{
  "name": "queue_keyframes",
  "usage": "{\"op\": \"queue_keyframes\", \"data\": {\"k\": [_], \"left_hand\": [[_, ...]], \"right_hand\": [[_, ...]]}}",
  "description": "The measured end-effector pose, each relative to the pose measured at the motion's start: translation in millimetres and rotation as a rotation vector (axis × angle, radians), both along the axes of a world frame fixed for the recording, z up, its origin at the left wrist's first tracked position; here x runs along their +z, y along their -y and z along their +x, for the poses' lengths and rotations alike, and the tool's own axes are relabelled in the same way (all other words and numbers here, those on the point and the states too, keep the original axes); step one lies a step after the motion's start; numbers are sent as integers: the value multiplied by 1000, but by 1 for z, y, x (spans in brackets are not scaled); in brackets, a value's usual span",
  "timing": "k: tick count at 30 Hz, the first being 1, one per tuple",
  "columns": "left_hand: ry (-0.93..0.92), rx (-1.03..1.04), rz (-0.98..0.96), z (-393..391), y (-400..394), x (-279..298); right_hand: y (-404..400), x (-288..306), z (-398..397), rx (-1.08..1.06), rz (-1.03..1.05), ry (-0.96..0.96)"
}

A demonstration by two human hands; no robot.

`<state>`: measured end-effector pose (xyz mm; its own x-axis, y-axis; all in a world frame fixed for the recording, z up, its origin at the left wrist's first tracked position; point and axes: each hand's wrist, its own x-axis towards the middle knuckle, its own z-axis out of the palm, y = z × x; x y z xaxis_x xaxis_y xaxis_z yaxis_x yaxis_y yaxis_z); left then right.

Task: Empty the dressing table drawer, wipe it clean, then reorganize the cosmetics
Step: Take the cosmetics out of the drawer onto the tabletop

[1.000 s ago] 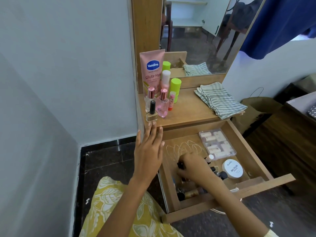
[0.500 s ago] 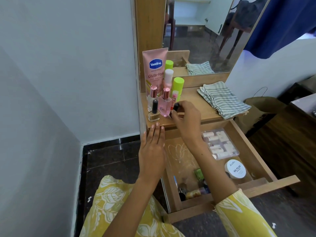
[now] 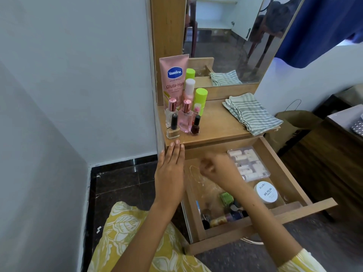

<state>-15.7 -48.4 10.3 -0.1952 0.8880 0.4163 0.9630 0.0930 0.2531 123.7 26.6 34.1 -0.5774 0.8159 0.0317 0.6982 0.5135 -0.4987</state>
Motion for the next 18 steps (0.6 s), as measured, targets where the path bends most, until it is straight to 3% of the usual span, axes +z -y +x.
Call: {"op": "queue_keyframes", "data": {"k": [2,4,11,18], "left_hand": [[24,-10,-17,0,1,1],[35,-11,-36,-1,2,2],[35,-7,-103,0,3,4],[43,-7,-95,0,2,5]], "right_hand": [[9,-11,9,225,-137,332],[19,-22,14,332,-194,463],[30,-28,14,351,-192,417],[26,-17,19,142,-436,232]]}}
